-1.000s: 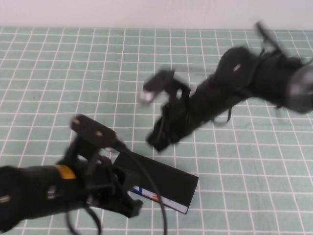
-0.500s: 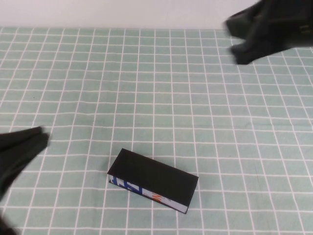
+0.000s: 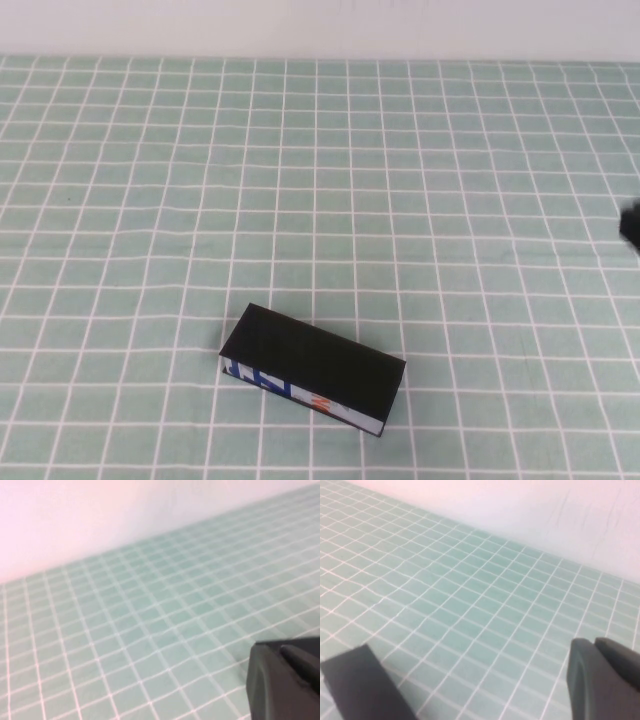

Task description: Return glasses to glasses case

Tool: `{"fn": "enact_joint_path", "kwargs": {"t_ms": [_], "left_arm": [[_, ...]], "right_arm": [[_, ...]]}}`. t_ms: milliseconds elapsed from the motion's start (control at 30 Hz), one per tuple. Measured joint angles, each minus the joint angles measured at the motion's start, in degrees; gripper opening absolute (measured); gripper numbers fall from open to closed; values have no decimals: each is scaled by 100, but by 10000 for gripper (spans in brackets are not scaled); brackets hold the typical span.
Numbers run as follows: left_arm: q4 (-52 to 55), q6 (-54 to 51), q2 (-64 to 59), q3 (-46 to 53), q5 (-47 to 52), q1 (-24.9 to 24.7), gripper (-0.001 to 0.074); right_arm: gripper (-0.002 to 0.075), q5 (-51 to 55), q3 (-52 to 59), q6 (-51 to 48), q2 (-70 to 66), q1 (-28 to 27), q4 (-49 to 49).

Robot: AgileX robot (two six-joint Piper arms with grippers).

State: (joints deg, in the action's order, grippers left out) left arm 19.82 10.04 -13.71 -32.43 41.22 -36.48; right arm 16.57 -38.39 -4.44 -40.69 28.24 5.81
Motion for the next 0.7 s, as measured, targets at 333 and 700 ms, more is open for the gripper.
{"fn": "enact_joint_path", "kwargs": {"t_ms": [333, 700], "left_arm": [[281, 905, 9, 1457, -1370, 0, -4], [356, 1443, 9, 1810, -1443, 0, -4]], "right_arm": [[-13, -1077, 2036, 181, 895, 0, -160], [-13, -1167, 2213, 188, 895, 0, -172]]}}
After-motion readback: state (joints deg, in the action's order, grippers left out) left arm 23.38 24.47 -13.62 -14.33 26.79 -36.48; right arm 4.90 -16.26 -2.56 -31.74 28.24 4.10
